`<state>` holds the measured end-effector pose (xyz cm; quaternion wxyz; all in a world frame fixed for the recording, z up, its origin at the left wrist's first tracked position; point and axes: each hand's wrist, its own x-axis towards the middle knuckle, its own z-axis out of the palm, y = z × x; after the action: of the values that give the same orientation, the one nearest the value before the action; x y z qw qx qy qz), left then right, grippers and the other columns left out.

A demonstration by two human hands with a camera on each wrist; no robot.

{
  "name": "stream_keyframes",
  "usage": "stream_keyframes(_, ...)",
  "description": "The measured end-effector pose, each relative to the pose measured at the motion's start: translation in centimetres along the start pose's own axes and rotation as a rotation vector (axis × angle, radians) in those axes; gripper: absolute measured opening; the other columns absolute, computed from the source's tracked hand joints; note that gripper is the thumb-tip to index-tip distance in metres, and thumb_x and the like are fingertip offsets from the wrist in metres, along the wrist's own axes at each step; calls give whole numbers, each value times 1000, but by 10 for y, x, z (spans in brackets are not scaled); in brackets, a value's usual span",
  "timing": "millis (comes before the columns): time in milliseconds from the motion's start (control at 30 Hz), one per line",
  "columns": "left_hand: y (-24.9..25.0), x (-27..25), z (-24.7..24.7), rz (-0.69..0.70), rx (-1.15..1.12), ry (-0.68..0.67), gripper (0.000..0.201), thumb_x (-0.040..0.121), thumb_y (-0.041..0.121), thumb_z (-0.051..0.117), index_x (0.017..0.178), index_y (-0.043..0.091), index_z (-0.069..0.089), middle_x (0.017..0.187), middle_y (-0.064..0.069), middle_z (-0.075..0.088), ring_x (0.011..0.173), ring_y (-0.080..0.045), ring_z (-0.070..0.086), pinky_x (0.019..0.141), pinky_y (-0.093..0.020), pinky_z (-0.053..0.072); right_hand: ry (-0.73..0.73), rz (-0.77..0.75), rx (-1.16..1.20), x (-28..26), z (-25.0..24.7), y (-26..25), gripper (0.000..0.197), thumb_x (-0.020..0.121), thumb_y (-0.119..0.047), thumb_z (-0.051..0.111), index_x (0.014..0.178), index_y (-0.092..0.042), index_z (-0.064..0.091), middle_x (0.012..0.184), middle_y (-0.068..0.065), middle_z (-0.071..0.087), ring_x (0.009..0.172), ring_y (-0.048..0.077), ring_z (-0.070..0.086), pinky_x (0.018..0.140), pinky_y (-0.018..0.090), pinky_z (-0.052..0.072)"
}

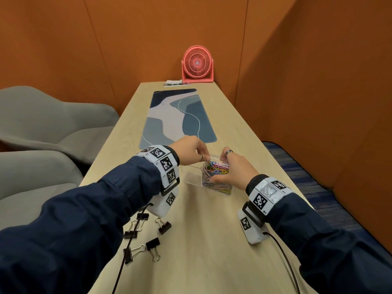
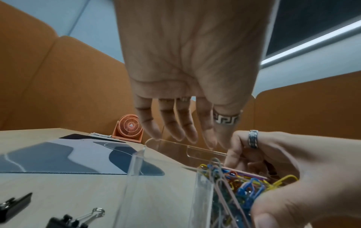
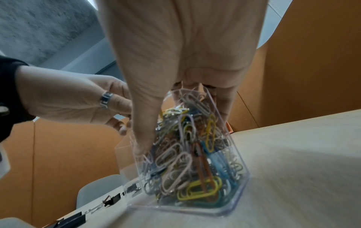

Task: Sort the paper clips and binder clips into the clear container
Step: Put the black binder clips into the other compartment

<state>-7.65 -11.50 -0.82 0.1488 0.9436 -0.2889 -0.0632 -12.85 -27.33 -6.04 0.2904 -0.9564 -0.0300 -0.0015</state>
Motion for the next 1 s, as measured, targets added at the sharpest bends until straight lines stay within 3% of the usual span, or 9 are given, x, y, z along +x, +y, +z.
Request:
stream_keyframes(67, -6, -1, 0, 1, -34, 36, 40, 77, 40, 73, 111, 21, 62, 99, 3, 52, 89, -14, 48, 76, -25, 38, 2, -5, 1, 0, 0, 1, 58, 65, -41, 80, 95, -20, 35, 99, 6, 62, 90, 26, 58, 75, 35, 49)
stream_keyframes(200, -22, -2, 7, -37, 4, -43, 89, 64, 35, 84, 139, 23, 37, 130, -4, 43, 122, -21, 35, 101, -35, 36, -6, -3, 9, 0, 0, 1, 57, 65, -40, 80, 96, -20, 36, 101, 4, 62, 92, 24, 59, 80, 37, 51)
stream_keyframes(267, -30, -3, 12, -78, -12, -110, 98, 65, 27, 85, 145, 22, 27, 139, -3, 41, 124, -22, 37, 96, -38, 44, -13, -5, 16, -2, -2, 2, 56, 66, -39, 80, 96, -19, 38, 100, 3, 62, 91, 23, 58, 80, 36, 50)
stream_keyframes(467, -48, -13, 10, -99, -309, -15, 59, 64, 11, 85, 114, 14, 54, 101, 4, 57, 100, -19, 55, 71, -27, 52, 38, -45, 109, -9, -13, -3, 51, 68, -32, 81, 99, -14, 45, 94, 0, 58, 86, 18, 57, 69, 25, 44)
stream_keyframes(567, -51, -29, -9, -71, -641, 94, 54, 64, 2, 83, 108, 15, 55, 100, 2, 61, 96, -22, 61, 76, -25, 54, 119, -93, 192, -11, -26, -17, 49, 65, -30, 83, 97, -17, 49, 95, -6, 55, 89, 10, 53, 64, 12, 39)
stream_keyframes(667, -53, -50, -22, -55, -865, 81, 57, 69, -6, 76, 113, 23, 55, 112, -3, 63, 98, -23, 65, 76, -37, 57, 137, -171, 236, -11, -38, -39, 51, 62, -34, 83, 100, -18, 53, 101, -6, 58, 94, 8, 53, 75, 19, 40)
stream_keyframes(733, -57, -63, -23, -59, -956, 113, 55, 71, -11, 72, 110, 24, 56, 111, -4, 65, 90, -18, 67, 63, -30, 57, 109, -205, 257, -10, -40, -55, 53, 62, -34, 83, 103, -17, 54, 103, -5, 60, 95, 9, 55, 79, 22, 44)
stream_keyframes(833, -68, -81, -24, -73, -1031, 208, 50, 67, -7, 74, 106, 20, 57, 105, -3, 69, 88, -15, 70, 60, -25, 55, 82, -231, 287, -5, -34, -75, 57, 61, -33, 84, 107, -17, 55, 107, -4, 61, 99, 10, 58, 87, 26, 48)
stream_keyframes(1000, -97, -108, -27, -136, -1138, 356, 63, 50, -5, 83, 105, 18, 59, 105, -7, 70, 93, -21, 68, 66, -34, 60, 46, -156, 441, 8, -14, -90, 67, 83, -43, 61, 136, -17, 30, 122, 1, 48, 105, 12, 50, 88, 26, 42)
